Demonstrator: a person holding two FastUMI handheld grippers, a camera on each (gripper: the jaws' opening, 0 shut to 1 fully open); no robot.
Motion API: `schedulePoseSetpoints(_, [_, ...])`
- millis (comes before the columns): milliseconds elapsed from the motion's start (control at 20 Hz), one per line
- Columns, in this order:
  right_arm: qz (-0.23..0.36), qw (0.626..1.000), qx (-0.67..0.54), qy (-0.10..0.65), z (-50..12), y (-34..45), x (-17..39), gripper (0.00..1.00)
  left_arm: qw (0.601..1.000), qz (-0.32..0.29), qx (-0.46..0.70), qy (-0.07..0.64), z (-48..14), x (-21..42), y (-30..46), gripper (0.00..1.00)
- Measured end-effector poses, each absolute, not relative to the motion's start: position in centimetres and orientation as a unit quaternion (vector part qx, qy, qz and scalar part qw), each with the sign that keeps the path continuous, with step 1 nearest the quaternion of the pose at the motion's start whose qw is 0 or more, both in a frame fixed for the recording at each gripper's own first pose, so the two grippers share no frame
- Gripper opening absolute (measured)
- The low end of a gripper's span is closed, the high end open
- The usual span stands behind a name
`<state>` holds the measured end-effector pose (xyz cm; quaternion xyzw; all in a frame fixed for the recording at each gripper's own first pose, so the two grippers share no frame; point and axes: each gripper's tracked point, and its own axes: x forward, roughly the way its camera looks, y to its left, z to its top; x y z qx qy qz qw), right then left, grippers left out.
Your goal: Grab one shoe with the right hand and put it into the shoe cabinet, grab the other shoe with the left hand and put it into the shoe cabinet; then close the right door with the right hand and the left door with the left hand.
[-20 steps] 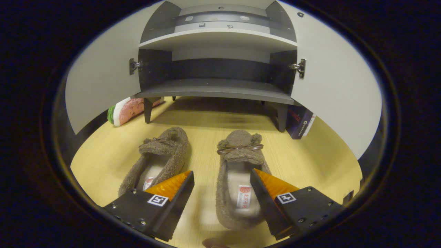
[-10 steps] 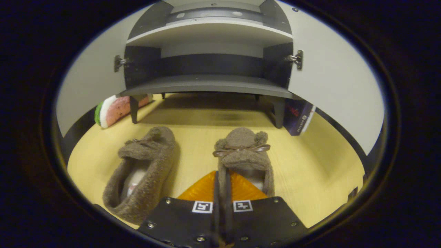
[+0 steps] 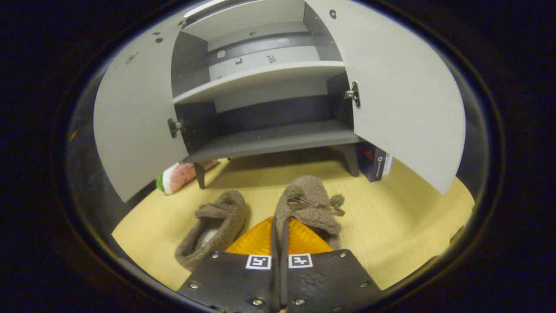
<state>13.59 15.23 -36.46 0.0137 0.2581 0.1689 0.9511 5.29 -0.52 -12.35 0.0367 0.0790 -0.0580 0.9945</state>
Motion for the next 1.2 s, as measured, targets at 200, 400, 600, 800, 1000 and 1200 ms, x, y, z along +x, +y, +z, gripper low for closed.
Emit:
schedulePoseSetpoints(200, [0.176,0.965,-0.008,0.197,-29.6,14.9,13.7,0.0,0.994,-0.058,0.038,0.082,-13.0,5.4,-0.5,1.0])
schedulePoseSetpoints(400, [0.179,0.974,-0.049,0.131,-22.6,15.8,14.5,0.01,0.994,-0.053,0.031,0.089,-13.7,5.8,-0.8,1.0])
schedulePoseSetpoints(600, [0.185,0.977,-0.052,0.092,-16.4,17.7,16.2,0.01,0.994,-0.06,0.034,0.09,-14.1,5.9,-1.7,1.0])
schedulePoseSetpoints(800, [0.2,0.977,-0.037,0.058,-9.8,19.6,18.8,0.01,0.994,-0.059,0.04,0.078,-13.1,6.4,-2.3,1.0])
schedulePoseSetpoints(1000, [0.205,0.977,-0.038,0.043,-4.9,20.9,22.5,0.01,0.995,-0.066,0.035,0.064,-11.3,7.5,-3.4,0.99])
schedulePoseSetpoints(1200, [0.197,0.977,-0.06,0.051,-2.9,21.5,28.3,0.01,0.996,-0.069,0.021,0.05,-10.3,8.8,-3.9,0.99])
